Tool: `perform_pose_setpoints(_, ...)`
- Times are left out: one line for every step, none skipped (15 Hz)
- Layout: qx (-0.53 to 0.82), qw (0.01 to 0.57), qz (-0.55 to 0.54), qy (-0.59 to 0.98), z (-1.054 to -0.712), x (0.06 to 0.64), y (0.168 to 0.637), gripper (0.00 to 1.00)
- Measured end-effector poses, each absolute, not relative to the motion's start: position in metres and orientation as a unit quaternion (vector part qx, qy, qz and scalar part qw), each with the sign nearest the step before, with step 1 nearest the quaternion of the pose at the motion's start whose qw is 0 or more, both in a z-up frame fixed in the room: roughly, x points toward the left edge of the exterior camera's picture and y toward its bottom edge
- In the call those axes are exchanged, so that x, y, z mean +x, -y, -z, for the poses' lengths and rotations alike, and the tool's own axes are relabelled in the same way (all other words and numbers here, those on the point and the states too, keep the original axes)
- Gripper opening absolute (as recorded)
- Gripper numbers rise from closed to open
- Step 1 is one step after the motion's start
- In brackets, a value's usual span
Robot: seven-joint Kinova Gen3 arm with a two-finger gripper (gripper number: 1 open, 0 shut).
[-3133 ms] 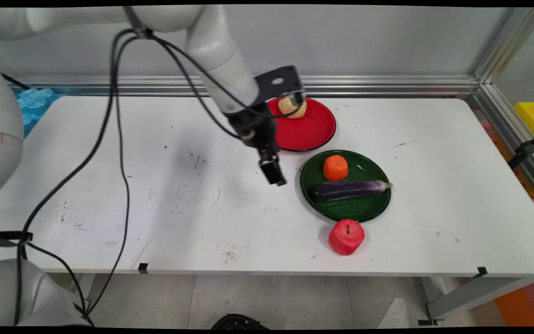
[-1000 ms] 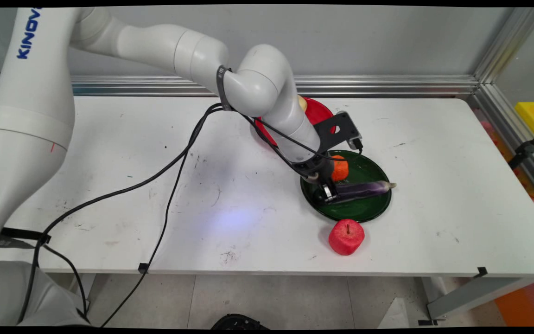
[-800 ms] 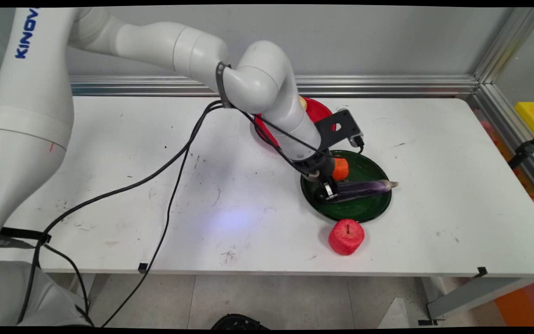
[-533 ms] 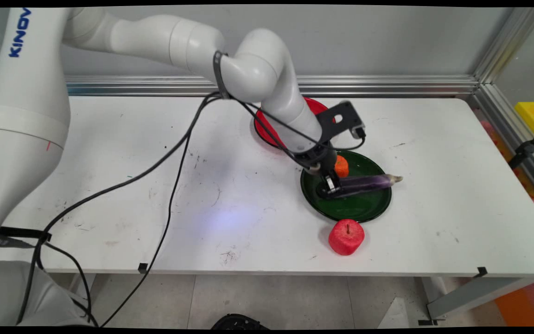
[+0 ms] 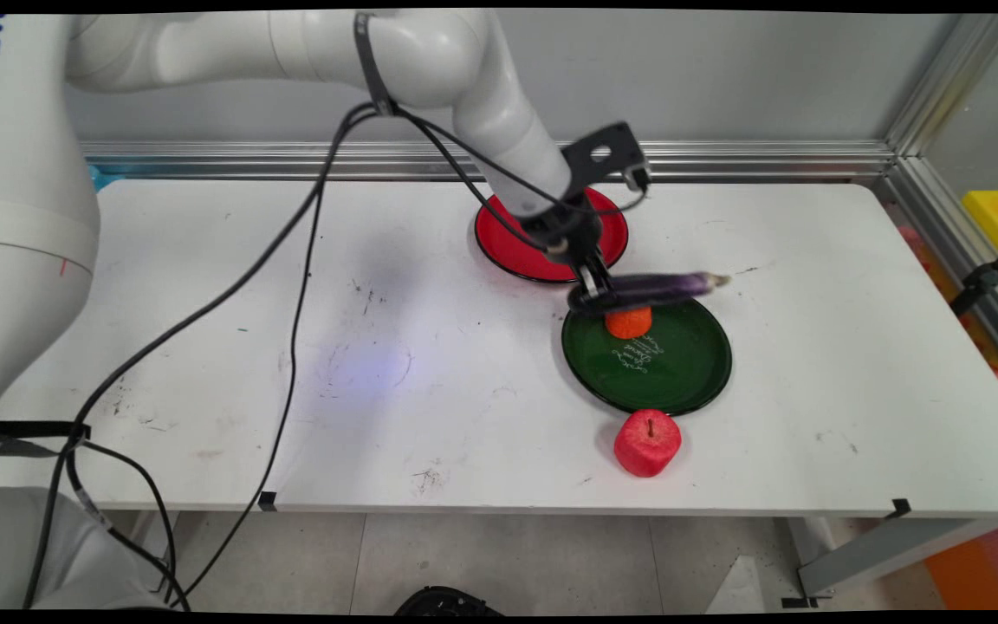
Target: Place the picked object on the red plate
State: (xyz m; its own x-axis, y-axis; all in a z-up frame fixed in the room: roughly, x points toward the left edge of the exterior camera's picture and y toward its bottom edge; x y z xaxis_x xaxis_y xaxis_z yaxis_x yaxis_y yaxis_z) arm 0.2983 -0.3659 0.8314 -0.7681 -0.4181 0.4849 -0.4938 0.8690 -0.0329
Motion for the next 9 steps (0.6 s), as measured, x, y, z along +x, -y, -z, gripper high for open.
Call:
perform_pose_setpoints(0.243, 0.235, -0.083, 0.937, -0.834, 0.307, 0.371, 0.0)
perform_pose_setpoints(0.242, 0.233, -0.087, 0.938, -0.836, 0.314, 0.376, 0.0)
perform_pose_setpoints(0.242, 0.23, -0.091, 0.938, -0.837, 0.323, 0.382, 0.0)
perform_pose_setpoints(0.241, 0.226, -0.095, 0.939, -0.837, 0.33, 0.387, 0.0)
perform_pose_setpoints(0.241, 0.224, -0.099, 0.939, -0.838, 0.337, 0.392, 0.0)
perform_pose_setpoints(0.242, 0.221, -0.103, 0.939, -0.837, 0.345, 0.398, 0.0)
perform_pose_setpoints(0.243, 0.218, -0.108, 0.939, -0.837, 0.352, 0.403, 0.0)
perform_pose_setpoints(0.244, 0.216, -0.112, 0.939, -0.836, 0.357, 0.408, 0.0)
perform_pose_setpoints(0.246, 0.214, -0.117, 0.938, -0.834, 0.364, 0.415, 0.0)
